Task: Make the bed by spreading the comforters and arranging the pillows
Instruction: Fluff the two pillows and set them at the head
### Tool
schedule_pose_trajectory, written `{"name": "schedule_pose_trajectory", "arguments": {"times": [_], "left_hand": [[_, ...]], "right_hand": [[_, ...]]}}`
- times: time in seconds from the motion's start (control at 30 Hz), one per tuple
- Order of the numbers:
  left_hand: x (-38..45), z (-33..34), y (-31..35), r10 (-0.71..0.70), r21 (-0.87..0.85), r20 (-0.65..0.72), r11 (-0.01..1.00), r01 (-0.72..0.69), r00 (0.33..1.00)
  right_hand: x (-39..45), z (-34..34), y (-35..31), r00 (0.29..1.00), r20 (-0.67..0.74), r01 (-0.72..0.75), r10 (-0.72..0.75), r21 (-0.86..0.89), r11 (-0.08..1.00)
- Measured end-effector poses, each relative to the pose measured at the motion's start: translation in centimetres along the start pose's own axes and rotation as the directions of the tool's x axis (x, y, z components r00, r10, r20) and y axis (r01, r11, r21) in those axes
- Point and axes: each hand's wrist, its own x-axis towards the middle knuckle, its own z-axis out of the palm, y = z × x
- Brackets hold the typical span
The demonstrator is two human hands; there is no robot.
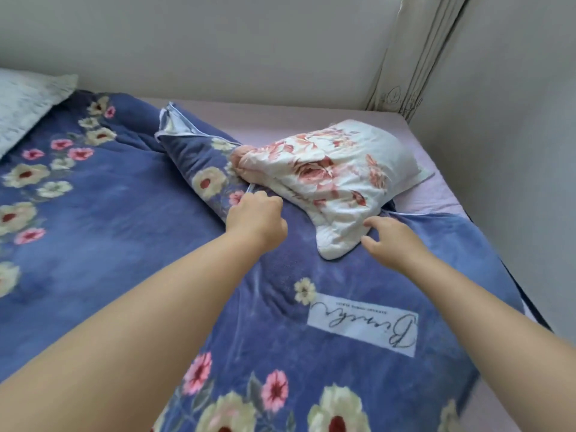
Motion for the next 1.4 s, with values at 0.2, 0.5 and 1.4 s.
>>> {"name": "schedule_pose_trajectory", "arguments": {"times": [0.2, 0.5, 1.4], "left_hand": [[6.3, 8.2, -0.2, -0.08, -0.039, 0.163, 0.995, 0.087, 0.983], [13.2, 18.5, -1.2, -0.045, 0.065, 0.42, 0.998, 0.02, 0.906], [6.4, 11.0, 3.0, -0.065, 0.03, -0.148, 0.997, 0.07, 0.987]], "right_hand": [[7.2, 6.2, 2.9, 0.988, 0.147, -0.044, 0.049, -0.034, 0.998], [15.3, 13.8, 4.5, 0.952, 0.305, 0.044, 0.03, -0.235, 0.971], [5.9, 2.2, 4.9, 0.99, -0.134, 0.108, -0.044, 0.921, -0.374]]}}
